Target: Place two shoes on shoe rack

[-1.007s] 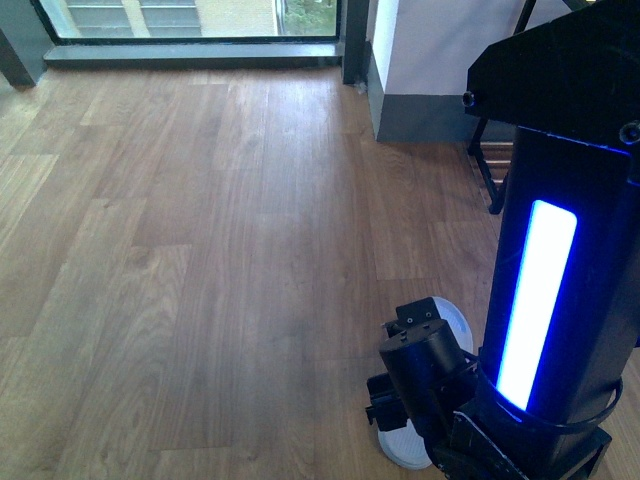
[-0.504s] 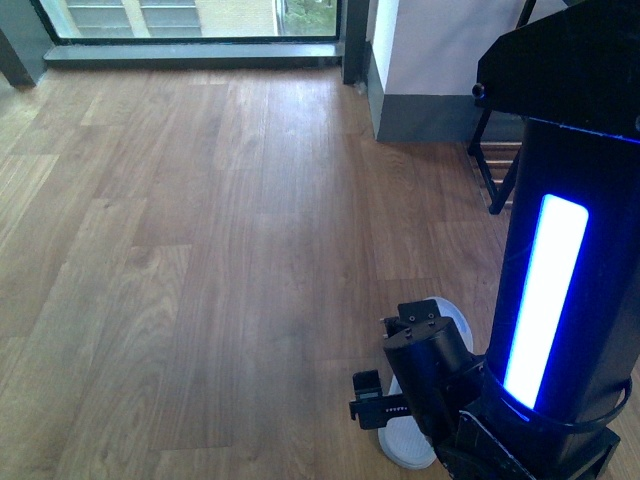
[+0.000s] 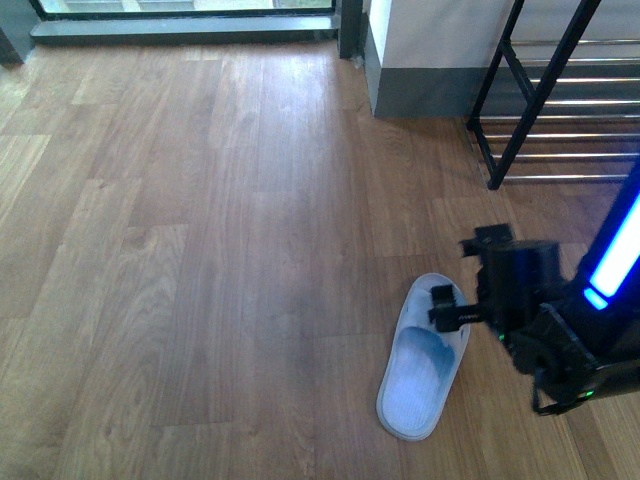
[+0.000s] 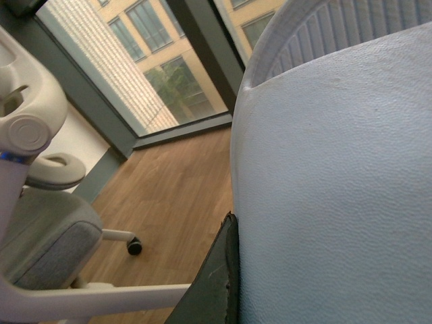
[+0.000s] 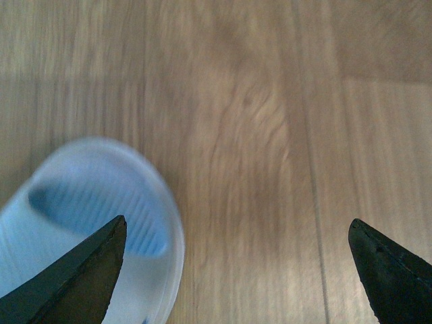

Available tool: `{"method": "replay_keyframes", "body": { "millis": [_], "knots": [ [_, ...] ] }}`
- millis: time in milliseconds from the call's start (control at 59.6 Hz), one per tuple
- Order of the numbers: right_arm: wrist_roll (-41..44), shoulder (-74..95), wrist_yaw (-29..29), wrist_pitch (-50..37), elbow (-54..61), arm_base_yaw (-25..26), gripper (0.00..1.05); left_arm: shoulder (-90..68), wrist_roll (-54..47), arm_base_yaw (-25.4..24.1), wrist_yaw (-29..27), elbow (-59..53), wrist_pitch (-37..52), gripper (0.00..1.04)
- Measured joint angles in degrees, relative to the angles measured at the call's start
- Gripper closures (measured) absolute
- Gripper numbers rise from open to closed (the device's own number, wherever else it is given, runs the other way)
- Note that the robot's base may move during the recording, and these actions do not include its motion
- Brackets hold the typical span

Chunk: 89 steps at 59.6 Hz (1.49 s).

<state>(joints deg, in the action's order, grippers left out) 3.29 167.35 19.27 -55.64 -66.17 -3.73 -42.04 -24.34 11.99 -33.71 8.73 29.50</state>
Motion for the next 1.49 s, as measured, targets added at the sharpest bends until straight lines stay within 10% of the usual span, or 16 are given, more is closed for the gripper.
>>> {"method": "replay_keyframes", "body": {
  "millis": [218, 974, 1494],
  "knots": [
    [6.6, 3.9, 0.4, 2.8, -7.1, 0.8, 0.09, 0.0, 0.0, -0.2, -0.8, 0.0, 0.0, 1.03],
    [-14.6, -15.3, -14.8, 14.9, 10.3, -1.2, 0.09, 0.0, 0.0, -0.1, -0.6, 0.0, 0.0, 1.03],
    [-10.9, -5.6, -10.3, 10.2, 10.9, -6.5, 0.09, 0.0, 0.0, -0.1, -0.6, 0.0, 0.0, 1.03]
  ]
}}
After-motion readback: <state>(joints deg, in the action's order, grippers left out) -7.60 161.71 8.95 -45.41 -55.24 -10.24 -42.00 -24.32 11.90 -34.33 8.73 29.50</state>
